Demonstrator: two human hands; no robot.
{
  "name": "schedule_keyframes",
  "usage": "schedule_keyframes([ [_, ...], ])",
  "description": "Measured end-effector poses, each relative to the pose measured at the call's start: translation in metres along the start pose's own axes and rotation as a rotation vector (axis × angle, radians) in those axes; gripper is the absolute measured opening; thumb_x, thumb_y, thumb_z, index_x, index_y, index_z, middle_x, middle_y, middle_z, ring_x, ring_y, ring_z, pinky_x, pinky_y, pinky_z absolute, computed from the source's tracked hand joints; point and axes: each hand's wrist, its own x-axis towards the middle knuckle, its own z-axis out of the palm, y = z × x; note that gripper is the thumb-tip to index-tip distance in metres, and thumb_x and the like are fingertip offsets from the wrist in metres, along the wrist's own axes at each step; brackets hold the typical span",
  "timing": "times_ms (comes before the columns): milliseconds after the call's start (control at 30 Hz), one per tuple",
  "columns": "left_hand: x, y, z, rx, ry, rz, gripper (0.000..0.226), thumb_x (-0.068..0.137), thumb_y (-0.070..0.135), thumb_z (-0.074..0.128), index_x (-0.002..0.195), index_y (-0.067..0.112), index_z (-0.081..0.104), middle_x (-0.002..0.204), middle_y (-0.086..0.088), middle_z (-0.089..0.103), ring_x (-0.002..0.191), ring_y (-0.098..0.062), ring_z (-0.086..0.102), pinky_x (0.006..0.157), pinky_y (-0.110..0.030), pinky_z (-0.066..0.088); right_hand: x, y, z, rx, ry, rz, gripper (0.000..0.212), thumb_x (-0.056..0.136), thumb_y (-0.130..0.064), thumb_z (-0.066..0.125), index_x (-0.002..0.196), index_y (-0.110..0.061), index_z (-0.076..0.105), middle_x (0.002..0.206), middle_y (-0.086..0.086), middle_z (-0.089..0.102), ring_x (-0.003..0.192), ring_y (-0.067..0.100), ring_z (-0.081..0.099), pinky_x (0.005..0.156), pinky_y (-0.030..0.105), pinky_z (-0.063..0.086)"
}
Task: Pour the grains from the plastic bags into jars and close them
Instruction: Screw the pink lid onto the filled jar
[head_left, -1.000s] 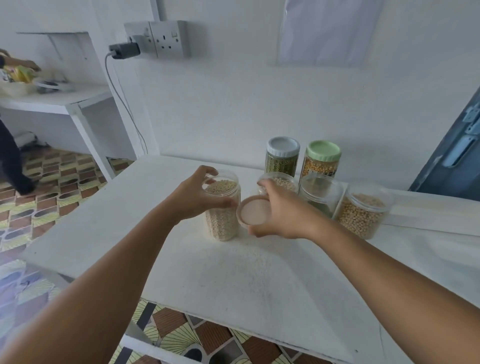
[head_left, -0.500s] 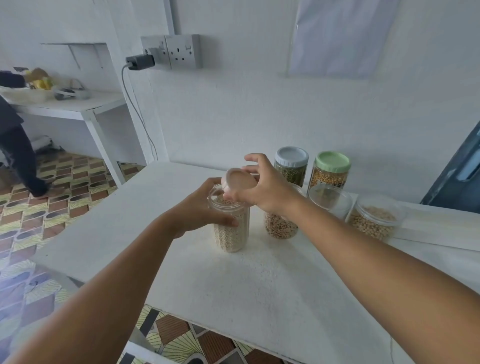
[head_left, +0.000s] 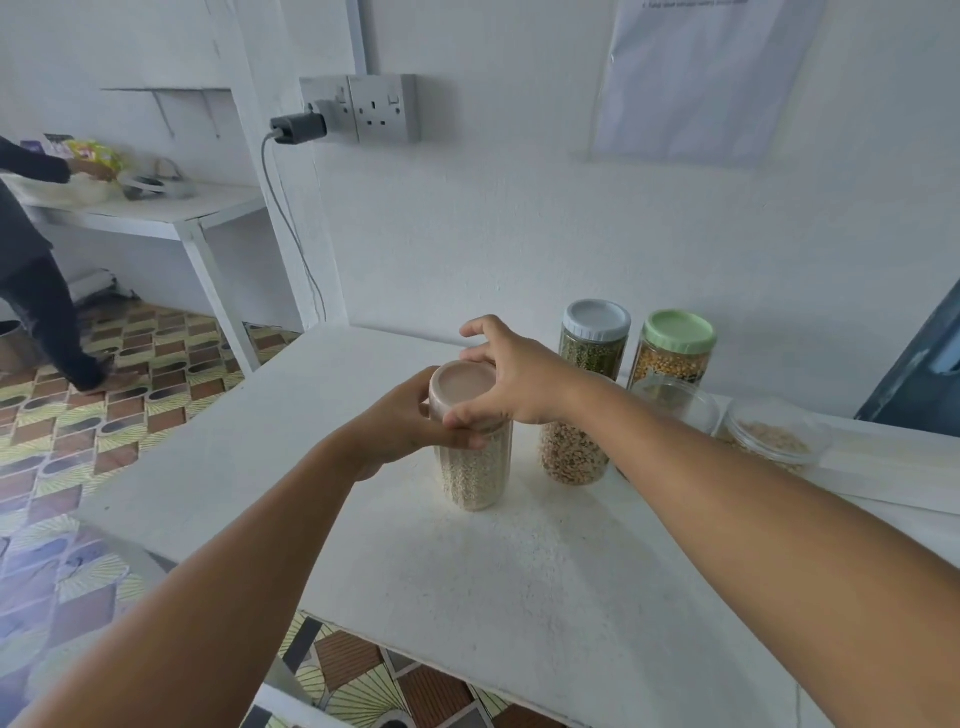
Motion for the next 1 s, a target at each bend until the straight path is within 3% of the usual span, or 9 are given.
schedule_keyframes([
  [133,-0.002,0.003,0.0,0.01,0.005,0.017,0.089,0.065,0.022,0.1,0.138,0.039,0.052,0.125,0.015,0.067,0.12,-0.005,0.062,0.091,-0.025,0.055,-0.002,-0.003,-0.003,-0.045,-0.011,-0.024,0.1,0.067,-0.052,0.094,0.149,-0.037,0.037,0.156,-0.008,0.047,0.135,0.012,0.05,0.103,0.027,0.043],
  [233,-0.003,0.007,-0.005,0.061,0.007,0.017,0.099,0.065,0.018,0.098,0.144,0.043,0.045,0.126,0.015,0.065,0.116,-0.004,0.063,0.086,-0.02,0.055,-0.003,-0.004,-0.006,-0.075,-0.032,-0.031,0.103,0.066,-0.056,0.093,0.151,-0.039,0.037,0.16,-0.009,0.043,0.14,0.013,0.047,0.105,0.029,0.043],
  [333,0.0,0.013,-0.012,0.111,0.004,-0.021,0.121,0.061,0.021,0.101,0.156,0.045,0.03,0.131,0.007,0.064,0.12,-0.006,0.061,0.095,-0.025,0.054,-0.005,-0.001,-0.011,-0.103,-0.051,0.006,0.116,0.065,-0.066,0.089,0.158,-0.038,0.025,0.162,-0.004,0.037,0.144,0.018,0.041,0.112,0.036,0.041],
  [400,0.002,0.017,-0.014,0.142,-0.03,-0.038,0.128,0.058,0.023,0.103,0.158,0.044,0.027,0.133,0.008,0.062,0.123,-0.007,0.059,0.103,-0.03,0.052,-0.006,0.002,-0.012,-0.116,-0.056,0.038,0.116,0.066,-0.068,0.086,0.158,-0.037,0.024,0.154,-0.001,0.044,0.136,0.019,0.048,0.104,0.034,0.045],
  [500,0.003,0.018,-0.009,0.17,-0.033,-0.032,0.118,0.058,0.021,0.103,0.153,0.039,0.036,0.131,0.012,0.062,0.123,-0.006,0.059,0.103,-0.032,0.052,-0.007,0.001,-0.013,-0.134,-0.052,0.041,0.109,0.068,-0.064,0.087,0.156,-0.035,0.029,0.149,-0.005,0.05,0.122,0.014,0.055,0.095,0.03,0.048],
  [633,0.0,0.015,-0.007,0.152,-0.005,0.003,0.098,0.061,0.016,0.101,0.142,0.038,0.049,0.125,0.014,0.065,0.114,0.001,0.061,0.097,-0.029,0.055,-0.004,-0.008,-0.017,-0.218,-0.074,0.019,0.103,0.07,-0.059,0.088,0.155,-0.029,0.037,0.149,-0.008,0.051,0.127,0.015,0.055,0.092,0.028,0.047],
  [833,0.001,0.011,-0.006,0.141,-0.003,-0.006,0.093,0.063,0.017,0.101,0.138,0.04,0.051,0.125,0.013,0.065,0.116,-0.004,0.061,0.096,-0.03,0.056,-0.004,-0.009,-0.011,-0.229,-0.058,0.013,0.07,0.071,-0.051,0.086,0.133,-0.032,0.058,0.12,-0.011,0.064,0.106,0.01,0.062,0.086,0.033,0.057],
  [1000,0.002,0.012,-0.006,0.141,-0.017,-0.01,0.096,0.063,0.018,0.101,0.141,0.039,0.049,0.128,0.012,0.063,0.12,-0.005,0.059,0.095,-0.028,0.056,-0.001,-0.013,-0.021,-0.263,-0.07,0.014,0.082,0.071,-0.056,0.087,0.142,-0.031,0.056,0.132,-0.011,0.06,0.115,0.012,0.057,0.085,0.028,0.05],
])
